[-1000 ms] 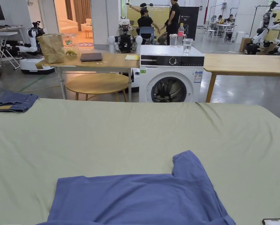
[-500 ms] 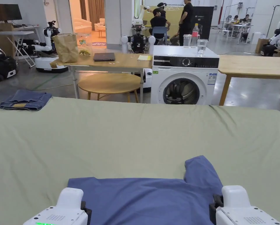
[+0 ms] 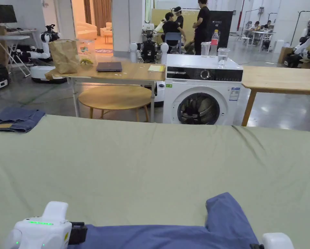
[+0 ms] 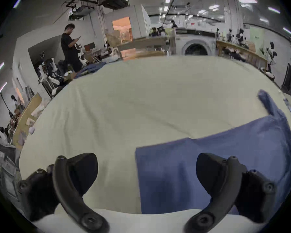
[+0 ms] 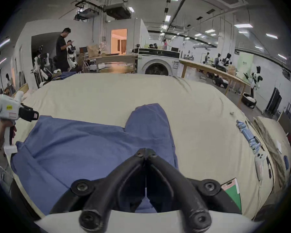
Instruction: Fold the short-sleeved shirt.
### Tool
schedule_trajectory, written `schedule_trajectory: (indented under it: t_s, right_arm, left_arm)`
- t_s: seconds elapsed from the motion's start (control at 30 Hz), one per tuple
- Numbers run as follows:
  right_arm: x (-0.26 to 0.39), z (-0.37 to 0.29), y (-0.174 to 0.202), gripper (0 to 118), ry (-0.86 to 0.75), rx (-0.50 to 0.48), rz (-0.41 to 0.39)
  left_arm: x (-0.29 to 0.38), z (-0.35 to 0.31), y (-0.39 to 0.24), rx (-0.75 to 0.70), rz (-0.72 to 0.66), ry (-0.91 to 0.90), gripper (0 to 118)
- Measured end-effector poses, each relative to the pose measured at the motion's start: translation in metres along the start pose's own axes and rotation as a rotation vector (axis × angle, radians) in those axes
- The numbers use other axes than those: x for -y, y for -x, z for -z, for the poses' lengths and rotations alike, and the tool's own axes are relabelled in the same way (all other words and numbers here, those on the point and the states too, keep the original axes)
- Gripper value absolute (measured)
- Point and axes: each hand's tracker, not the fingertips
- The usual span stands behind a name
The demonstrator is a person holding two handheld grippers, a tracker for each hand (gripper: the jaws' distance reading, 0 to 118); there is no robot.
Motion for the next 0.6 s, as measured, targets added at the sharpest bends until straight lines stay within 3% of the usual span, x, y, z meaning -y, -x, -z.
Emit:
schedule_trajectory:
  t_s: [0.1,0.2,0.23,0.27,0.3,0.33,0.37,0.5,0.53,0.57,0.6]
  right_arm:
    - [-0.010,0.021,-0.019,0,0.040,0.009,0.034]
    - [-0.026,0.046,-0.032,1,0.048,0.018,0.051]
    - [-0.033,0.061,-0.037,13,0.069,0.004,0.064]
    - [-0.038,0.074,-0.040,41,0.109,-0.018,0.088]
    - [-0.042,0.089,-0.044,92,0.142,-0.039,0.114]
    - [-0.045,0.104,-0.046,115,0.166,-0.049,0.132]
    - [-0.048,0.115,-0.047,118,0.144,-0.033,0.117]
    - [-0.043,0.154,-0.046,114,0.209,0.013,0.063]
    - [-0.039,0.163,-0.046,90,0.265,-0.008,0.074]
    - [-0.033,0.166,-0.047,26,0.317,-0.042,0.105]
    - [-0.027,0.168,-0.046,0,0.354,-0.065,0.131]
  left_arm:
    - [-0.002,0.025,-0.007,0.012,0.046,0.073,103]
    - [0.003,0.022,-0.014,0.110,0.093,0.077,54]
    - [0.001,0.014,-0.016,0.097,0.095,0.060,37]
    - [-0.001,0.007,-0.017,0.116,0.090,0.053,13]
    - [-0.001,0.001,-0.017,0.125,0.077,0.029,1]
    - [-0.001,-0.006,-0.015,0.107,0.068,-0.003,1]
    - [-0.002,-0.012,-0.014,0.111,0.069,-0.006,1]
    - [-0.005,-0.023,-0.013,0.107,0.065,-0.026,1]
    - [-0.005,-0.023,-0.012,0.112,0.054,-0.021,1]
    - [-0.005,-0.024,-0.012,0.116,0.045,-0.018,1]
    - [-0.006,-0.030,-0.014,0.114,0.044,-0.018,1]
